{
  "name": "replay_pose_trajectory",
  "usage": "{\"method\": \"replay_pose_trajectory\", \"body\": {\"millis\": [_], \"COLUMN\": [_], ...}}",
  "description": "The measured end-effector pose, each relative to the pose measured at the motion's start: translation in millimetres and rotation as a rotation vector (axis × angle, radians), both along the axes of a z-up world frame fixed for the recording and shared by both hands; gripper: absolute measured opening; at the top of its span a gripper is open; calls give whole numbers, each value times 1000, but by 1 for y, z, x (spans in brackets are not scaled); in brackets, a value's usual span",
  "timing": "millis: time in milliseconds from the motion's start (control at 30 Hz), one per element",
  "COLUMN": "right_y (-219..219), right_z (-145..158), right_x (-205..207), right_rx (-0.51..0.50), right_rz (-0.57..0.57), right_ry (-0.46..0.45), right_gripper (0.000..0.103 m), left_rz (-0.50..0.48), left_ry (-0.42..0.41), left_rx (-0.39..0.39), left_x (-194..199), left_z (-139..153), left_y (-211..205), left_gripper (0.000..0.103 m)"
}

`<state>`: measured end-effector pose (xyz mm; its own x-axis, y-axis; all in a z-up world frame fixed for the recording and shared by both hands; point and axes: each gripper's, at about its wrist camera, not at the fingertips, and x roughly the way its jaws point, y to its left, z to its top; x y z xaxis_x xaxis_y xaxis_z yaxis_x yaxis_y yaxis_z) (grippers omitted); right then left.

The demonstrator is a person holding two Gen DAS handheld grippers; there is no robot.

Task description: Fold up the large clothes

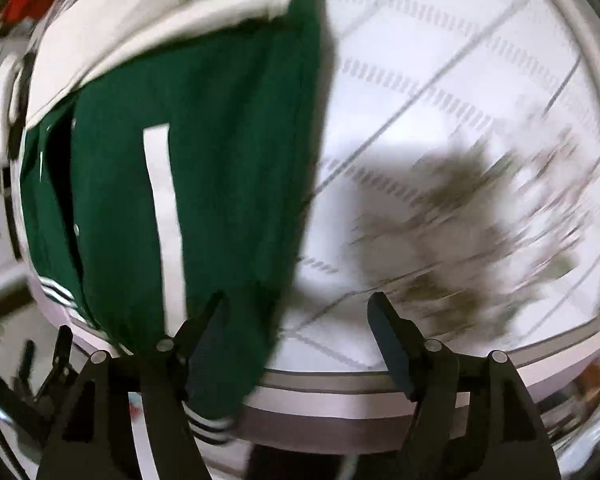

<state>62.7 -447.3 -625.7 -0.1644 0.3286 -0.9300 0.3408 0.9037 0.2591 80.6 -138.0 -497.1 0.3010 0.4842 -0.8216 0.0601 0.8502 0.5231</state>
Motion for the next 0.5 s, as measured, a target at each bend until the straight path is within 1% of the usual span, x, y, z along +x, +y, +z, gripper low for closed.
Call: {"method": "replay_pose_trajectory", "body": {"millis": [33,67,100,133,167,200,267,333,367,433,500], "right_y": [-14,-23,-42,-71,-82,-108,-139,-171,-182,-206,-217], "right_z": [9,12,17,13,14,13,9,1,-2,-6,-8], "right_x": [1,1,0,-8,-10,-17,-19,-23,-23,-20,-16], "right_rx": [-28,-37,-45,-46,-51,-63,-82,-83,-77,-79,-69], "right_rz": [26,36,44,45,40,26,0,-50,-73,-106,-110], "right_ry": [-17,-19,-15,-13,-10,-6,7,28,32,35,28], "right_gripper": [73,73,73,73,73,73,73,73,73,73,73], "left_rz": [-41,-77,-125,-174,-229,-280,-338,-371,-376,-358,-317], "left_ry": [2,5,12,18,23,30,57,108,128,126,100], "left_rx": [27,52,86,121,165,209,261,299,335,374,400], "left_x": [-7,-14,-20,-28,-36,-44,-52,-57,-56,-49,-36], "left_z": [-1,-3,-7,-13,-21,-33,-55,-83,-96,-109,-110], "left_y": [-25,-45,-69,-92,-116,-137,-164,-179,-181,-175,-165], "left_gripper": [103,103,103,103,103,103,103,103,103,103,103]}}
